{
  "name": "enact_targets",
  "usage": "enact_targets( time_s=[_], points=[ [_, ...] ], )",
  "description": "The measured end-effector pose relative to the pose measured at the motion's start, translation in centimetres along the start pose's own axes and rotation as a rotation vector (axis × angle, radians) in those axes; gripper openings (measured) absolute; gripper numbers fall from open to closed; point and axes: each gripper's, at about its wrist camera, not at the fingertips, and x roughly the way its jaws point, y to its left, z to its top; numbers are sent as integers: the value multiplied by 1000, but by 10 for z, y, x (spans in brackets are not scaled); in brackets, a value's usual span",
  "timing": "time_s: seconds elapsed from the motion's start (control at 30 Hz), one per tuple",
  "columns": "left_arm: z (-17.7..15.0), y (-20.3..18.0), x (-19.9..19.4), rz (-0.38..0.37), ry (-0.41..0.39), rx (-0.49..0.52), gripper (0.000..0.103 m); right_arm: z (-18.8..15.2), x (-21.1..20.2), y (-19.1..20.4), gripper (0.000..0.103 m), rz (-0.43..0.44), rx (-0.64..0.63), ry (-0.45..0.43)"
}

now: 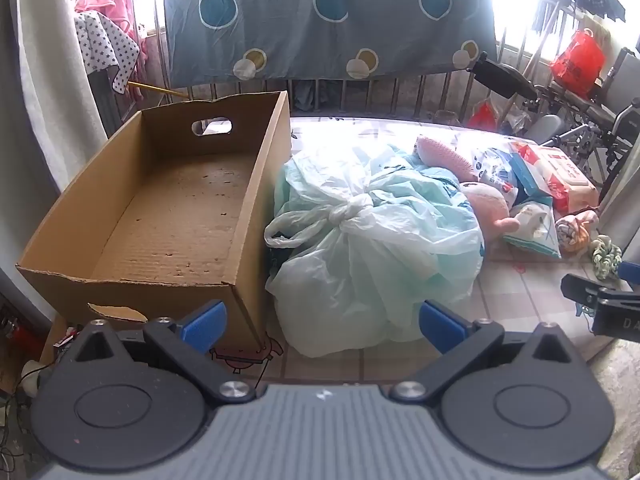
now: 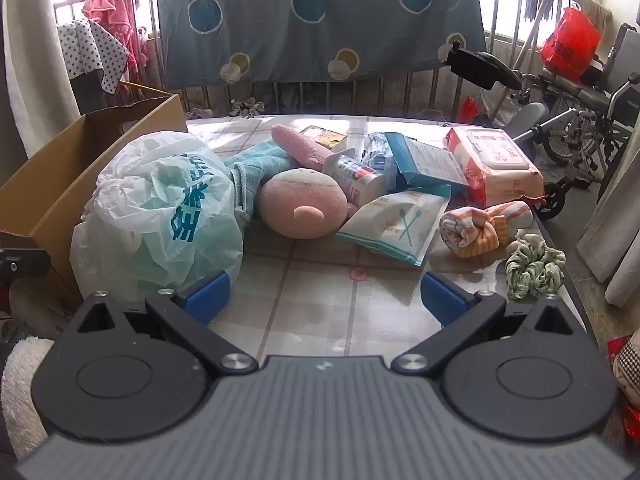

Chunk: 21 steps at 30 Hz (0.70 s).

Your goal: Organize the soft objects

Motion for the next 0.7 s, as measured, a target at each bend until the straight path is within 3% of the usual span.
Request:
enact_targets(
  time_s=[0.7],
  points=[
    [-3, 0, 2, 1, -3, 4, 103, 0, 1, 0, 102, -9, -2, 26]
  ],
)
